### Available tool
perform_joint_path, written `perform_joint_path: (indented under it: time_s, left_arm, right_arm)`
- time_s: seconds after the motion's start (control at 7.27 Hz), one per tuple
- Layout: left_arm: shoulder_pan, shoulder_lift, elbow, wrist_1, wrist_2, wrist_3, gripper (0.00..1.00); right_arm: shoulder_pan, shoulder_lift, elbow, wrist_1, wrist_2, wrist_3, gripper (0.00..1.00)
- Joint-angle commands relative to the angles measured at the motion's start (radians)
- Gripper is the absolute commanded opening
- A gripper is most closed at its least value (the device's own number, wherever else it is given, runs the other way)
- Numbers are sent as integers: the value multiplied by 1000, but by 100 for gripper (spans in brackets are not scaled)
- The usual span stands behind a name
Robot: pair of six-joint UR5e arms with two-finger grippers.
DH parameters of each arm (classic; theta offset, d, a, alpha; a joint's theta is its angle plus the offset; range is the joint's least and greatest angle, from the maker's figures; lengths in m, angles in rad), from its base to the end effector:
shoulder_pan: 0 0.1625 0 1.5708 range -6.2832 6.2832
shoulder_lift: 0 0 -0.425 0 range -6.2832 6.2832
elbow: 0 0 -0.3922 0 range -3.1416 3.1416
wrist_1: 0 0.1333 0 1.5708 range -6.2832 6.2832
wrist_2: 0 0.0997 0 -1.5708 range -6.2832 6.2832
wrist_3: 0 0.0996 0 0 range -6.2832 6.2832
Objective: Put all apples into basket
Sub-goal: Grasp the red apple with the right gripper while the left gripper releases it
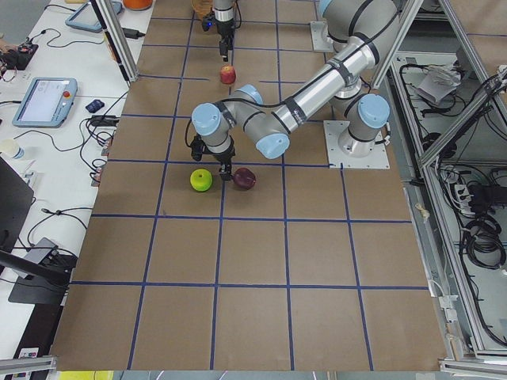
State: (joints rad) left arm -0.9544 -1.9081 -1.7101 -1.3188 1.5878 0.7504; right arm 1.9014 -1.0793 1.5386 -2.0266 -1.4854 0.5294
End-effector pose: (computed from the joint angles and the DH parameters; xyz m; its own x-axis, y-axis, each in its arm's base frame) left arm 0.2188 -0.5364 0.2643 -0.9826 0.1219 0.1398 0.1456 0.9739 0.1742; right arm 0.3456 -0.5702 0.2637 -0.9774 0.1988 -0.0718 0.1958 0.9796 0.0461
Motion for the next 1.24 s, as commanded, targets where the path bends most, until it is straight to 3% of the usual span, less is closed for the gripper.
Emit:
perform_joint_path:
  time_s: [0.0,0.28,0.83,0.96,1.1]
  left_arm:
    - [25,11,-100,44,8,149,100]
    - [62,-12,-176,214,7,185,100]
    - [59,-32,-253,280,-3,167,100]
    - [60,-34,-252,291,-3,182,65]
    - [57,-31,-249,308,-2,185,1]
  right_arm:
    - [10,55,-3,-44,-1,14,100]
    - [8,78,-3,-47,-3,-2,100]
    - [8,116,-3,-47,-1,0,100]
    - [8,121,-3,-52,-3,-11,100]
    - [8,122,-6,-70,4,-5,64]
